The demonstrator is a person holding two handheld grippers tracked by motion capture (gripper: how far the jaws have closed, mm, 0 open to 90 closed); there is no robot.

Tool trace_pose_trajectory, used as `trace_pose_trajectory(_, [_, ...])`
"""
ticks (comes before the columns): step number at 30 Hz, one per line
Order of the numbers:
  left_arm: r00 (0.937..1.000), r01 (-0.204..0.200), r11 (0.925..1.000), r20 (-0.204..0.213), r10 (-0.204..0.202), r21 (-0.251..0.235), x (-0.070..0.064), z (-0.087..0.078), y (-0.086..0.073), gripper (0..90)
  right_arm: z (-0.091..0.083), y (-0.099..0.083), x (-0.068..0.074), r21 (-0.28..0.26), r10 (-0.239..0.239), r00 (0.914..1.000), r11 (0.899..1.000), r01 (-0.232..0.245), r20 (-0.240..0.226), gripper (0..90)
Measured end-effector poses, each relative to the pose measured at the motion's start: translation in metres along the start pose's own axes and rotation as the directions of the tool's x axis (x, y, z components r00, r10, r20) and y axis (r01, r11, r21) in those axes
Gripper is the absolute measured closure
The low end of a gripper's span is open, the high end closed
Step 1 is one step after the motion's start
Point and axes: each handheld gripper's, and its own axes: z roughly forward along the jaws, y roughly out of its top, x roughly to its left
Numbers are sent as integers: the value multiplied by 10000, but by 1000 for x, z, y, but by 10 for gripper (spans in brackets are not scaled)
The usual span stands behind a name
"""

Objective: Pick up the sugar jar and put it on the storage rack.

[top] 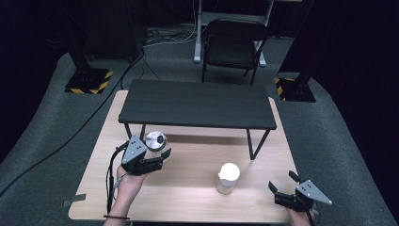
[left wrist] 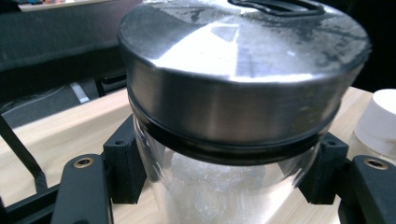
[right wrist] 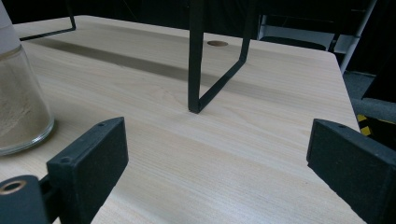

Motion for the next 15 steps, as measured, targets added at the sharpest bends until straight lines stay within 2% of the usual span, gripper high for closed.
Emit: trace_pose_trajectory(15, [9989, -476, 9987, -5, 476, -171, -2, 0, 36, 309, 0, 0, 0, 20, -4, 10000, 10000, 4, 9, 50])
